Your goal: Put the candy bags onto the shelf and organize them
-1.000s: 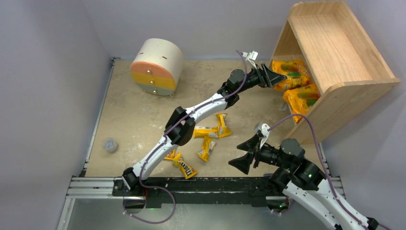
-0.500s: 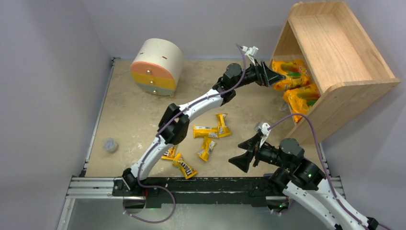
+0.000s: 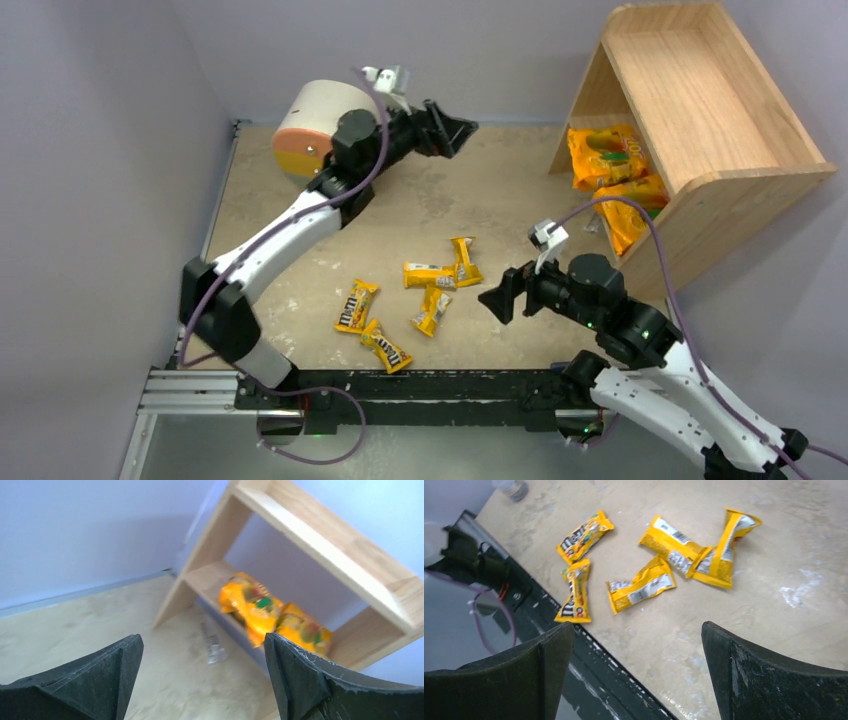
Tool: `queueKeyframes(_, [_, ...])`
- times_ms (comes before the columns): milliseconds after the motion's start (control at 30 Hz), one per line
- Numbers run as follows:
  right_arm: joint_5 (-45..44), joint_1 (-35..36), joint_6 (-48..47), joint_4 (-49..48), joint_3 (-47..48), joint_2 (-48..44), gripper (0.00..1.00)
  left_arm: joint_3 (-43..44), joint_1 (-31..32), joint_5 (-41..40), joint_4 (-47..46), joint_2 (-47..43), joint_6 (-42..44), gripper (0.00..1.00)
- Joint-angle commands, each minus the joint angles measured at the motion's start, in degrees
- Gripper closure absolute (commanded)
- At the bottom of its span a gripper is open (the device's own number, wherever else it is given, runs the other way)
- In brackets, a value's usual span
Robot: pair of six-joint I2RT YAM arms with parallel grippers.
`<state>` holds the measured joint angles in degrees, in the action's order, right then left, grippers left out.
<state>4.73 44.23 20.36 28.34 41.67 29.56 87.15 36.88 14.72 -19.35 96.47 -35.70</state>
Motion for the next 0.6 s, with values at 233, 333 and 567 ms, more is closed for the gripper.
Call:
queueKeyframes(233, [-33.1, 0.1, -2.6, 7.0, 29.8, 31.0, 0.03, -39.0, 0.6, -30.7, 25.0, -45.1, 8.4, 0.03])
queueKeyframes(333, [-40.2, 0.0, -4.6, 9.4, 37.8, 40.0, 0.01, -43.2, 0.6, -33.8, 31.5, -54.9, 6.7, 0.02])
queueKeyframes(567, [-47.9, -5.8, -11.3, 12.2, 49.5, 52.3, 0.01, -43.4, 0.6, -38.8, 42.1, -65.0, 4.4, 0.02])
